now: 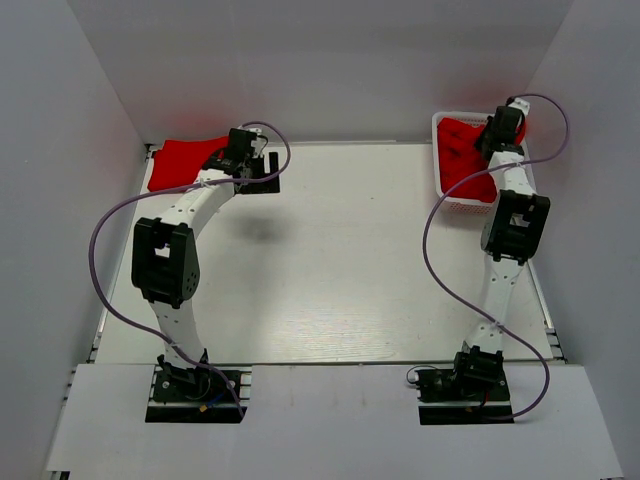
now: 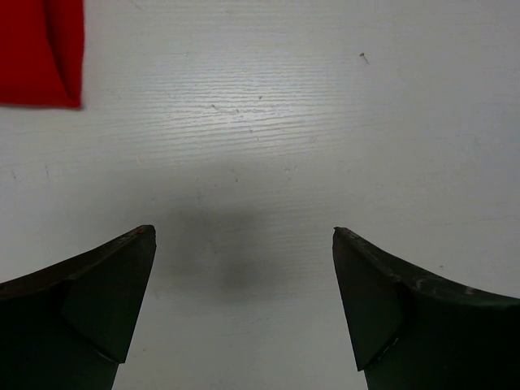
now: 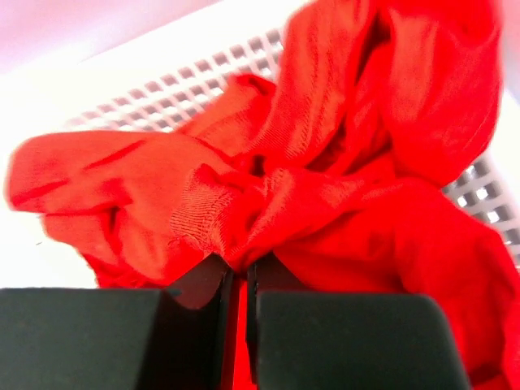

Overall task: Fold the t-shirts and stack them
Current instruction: Grab crumpled tshirt from bin with the right arm, then move the tshirt to the center of the board

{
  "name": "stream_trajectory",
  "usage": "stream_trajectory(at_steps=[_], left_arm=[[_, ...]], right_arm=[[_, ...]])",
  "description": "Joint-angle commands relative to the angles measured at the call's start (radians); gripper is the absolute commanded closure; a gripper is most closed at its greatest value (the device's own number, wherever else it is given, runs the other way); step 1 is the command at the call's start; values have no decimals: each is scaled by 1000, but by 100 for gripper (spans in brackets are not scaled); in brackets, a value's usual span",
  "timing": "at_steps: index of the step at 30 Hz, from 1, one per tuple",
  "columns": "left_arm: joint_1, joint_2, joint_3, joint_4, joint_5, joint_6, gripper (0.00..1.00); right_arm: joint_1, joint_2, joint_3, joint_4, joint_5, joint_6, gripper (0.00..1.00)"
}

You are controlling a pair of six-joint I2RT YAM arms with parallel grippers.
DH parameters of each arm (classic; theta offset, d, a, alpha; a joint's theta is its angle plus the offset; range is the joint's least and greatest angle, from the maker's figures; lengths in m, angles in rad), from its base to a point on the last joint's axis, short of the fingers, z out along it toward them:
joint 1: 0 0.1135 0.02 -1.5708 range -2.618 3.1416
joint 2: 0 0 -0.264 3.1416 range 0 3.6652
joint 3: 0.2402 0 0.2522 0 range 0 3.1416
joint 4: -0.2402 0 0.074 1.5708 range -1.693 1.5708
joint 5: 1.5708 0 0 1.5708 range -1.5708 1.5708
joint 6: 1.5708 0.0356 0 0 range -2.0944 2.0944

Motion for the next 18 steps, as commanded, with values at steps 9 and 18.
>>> stream_trajectory(at_steps=[9,18], left_arm=[[3,-148,-106,143,109,-15,0],[3,-222,-159,175,123,-15,0]], right_arm=[[-3,-417,46,-3,-64,-122,100],[1,-583,115,55,-409,-4,100]])
